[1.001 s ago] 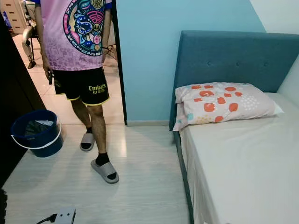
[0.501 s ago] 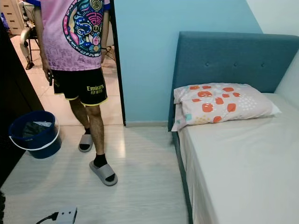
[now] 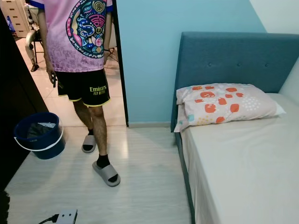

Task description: Clean up the room

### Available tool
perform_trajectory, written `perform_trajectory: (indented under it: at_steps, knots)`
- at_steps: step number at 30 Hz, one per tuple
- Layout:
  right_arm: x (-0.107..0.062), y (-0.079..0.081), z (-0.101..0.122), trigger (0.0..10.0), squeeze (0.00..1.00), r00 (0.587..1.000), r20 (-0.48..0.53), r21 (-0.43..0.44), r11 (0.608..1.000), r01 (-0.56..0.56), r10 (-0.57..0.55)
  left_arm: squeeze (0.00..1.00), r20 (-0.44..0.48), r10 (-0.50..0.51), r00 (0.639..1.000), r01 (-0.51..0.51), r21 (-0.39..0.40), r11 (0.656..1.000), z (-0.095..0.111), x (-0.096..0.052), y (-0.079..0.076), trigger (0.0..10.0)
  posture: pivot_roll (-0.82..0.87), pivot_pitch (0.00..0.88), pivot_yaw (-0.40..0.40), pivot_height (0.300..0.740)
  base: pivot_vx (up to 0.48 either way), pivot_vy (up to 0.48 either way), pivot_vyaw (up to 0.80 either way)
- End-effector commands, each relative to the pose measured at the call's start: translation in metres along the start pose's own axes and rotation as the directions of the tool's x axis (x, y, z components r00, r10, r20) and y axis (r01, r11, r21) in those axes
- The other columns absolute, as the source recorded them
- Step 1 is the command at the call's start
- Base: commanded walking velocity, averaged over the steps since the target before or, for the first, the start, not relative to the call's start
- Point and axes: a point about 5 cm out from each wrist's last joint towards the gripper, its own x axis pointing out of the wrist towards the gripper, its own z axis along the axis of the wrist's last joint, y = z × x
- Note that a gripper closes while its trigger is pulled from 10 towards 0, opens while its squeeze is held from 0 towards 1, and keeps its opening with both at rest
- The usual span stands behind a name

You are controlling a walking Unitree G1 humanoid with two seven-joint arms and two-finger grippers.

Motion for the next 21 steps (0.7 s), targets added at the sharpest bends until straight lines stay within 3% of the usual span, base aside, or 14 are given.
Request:
perform_trajectory:
  at_steps: [1,2,4,5,8,13,21]
  knots:
    - [0.000,0.002,0.001,10.0,0.00,1.000,0.013,0.007,1.000,0.005,-0.005,0.00,-0.006,-0.005,1.000,0.005,0.002,1.000,0.000,0.000,-0.001,10.0,-0.01,0.000,-0.038,0.740,0.000,0.000,0.00]
    - [0.000,0.002,0.001,10.0,0.00,1.000,0.013,0.007,1.000,0.005,-0.005,0.00,-0.006,-0.005,1.000,0.005,0.002,1.000,0.000,0.000,-0.001,10.0,-0.01,0.000,-0.038,0.740,0.000,0.000,0.00]
    - [0.003,0.022,-0.003,10.0,0.00,1.000,0.009,0.006,1.000,-0.013,0.013,0.00,-0.017,-0.012,1.000,0.013,0.028,1.000,-0.003,0.000,-0.004,10.0,-0.01,0.000,-0.039,0.740,0.000,0.000,0.00]
    - [0.003,0.022,-0.003,10.0,0.00,1.000,0.009,0.006,1.000,-0.013,0.013,0.00,-0.017,-0.012,1.000,0.013,0.028,1.000,-0.003,0.000,-0.004,10.0,-0.01,0.000,-0.039,0.740,0.000,0.000,0.00]
    - [0.005,0.042,-0.005,10.0,0.00,0.999,0.003,-0.002,0.999,-0.033,0.033,0.00,-0.025,-0.020,0.999,0.021,0.048,0.999,-0.005,0.000,-0.006,10.0,-0.01,0.000,-0.042,0.740,0.000,0.000,0.00]
    - [0.006,0.050,-0.004,10.0,0.00,0.999,0.001,-0.008,0.999,-0.042,0.042,0.00,-0.026,-0.022,0.999,0.023,0.052,0.998,-0.006,0.000,-0.007,10.0,-0.01,0.000,-0.044,0.740,0.000,0.000,0.00]
    - [0.010,0.065,0.016,10.0,0.00,0.998,0.022,-0.022,0.998,-0.057,0.058,0.00,-0.029,-0.021,0.999,0.022,0.062,0.998,-0.007,0.000,-0.006,10.0,-0.01,0.000,-0.046,0.740,0.000,0.000,0.00]
